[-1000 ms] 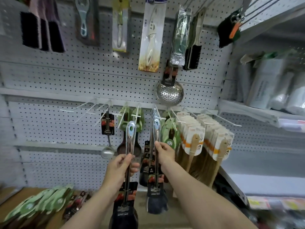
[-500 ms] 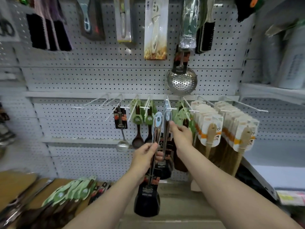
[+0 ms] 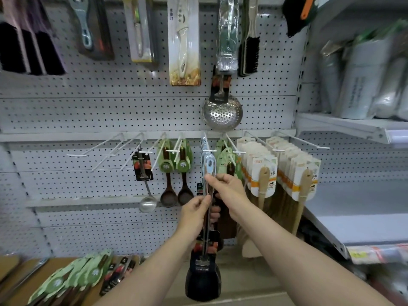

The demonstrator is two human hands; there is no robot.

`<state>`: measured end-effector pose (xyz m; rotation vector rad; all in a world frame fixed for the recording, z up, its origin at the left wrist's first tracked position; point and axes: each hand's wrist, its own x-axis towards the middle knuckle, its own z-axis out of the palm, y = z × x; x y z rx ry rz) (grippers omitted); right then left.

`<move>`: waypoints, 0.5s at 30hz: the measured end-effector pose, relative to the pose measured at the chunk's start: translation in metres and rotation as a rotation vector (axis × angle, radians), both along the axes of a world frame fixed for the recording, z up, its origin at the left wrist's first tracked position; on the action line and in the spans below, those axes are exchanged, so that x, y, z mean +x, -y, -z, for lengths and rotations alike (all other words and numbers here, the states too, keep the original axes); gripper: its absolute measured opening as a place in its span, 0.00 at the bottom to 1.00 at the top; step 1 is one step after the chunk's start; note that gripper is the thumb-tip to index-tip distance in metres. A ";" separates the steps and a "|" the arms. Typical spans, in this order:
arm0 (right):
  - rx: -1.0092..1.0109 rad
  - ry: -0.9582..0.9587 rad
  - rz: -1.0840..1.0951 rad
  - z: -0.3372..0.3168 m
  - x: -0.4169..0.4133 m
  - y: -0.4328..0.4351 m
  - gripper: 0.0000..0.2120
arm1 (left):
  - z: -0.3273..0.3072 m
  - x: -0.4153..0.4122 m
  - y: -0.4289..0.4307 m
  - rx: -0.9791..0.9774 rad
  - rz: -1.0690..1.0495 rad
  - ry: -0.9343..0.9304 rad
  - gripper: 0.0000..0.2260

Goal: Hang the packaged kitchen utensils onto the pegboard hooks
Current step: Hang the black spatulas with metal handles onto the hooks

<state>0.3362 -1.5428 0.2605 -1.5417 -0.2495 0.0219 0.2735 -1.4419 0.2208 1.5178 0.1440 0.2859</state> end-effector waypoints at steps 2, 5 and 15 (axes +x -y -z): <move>-0.035 -0.007 -0.011 0.001 0.003 0.001 0.15 | 0.003 0.005 0.000 0.020 -0.012 -0.001 0.10; -0.067 -0.005 -0.022 0.003 0.009 0.002 0.15 | 0.006 0.009 0.000 0.013 -0.025 0.005 0.10; -0.111 0.004 0.008 0.010 0.029 -0.001 0.14 | 0.020 0.030 0.001 -0.055 -0.009 -0.033 0.10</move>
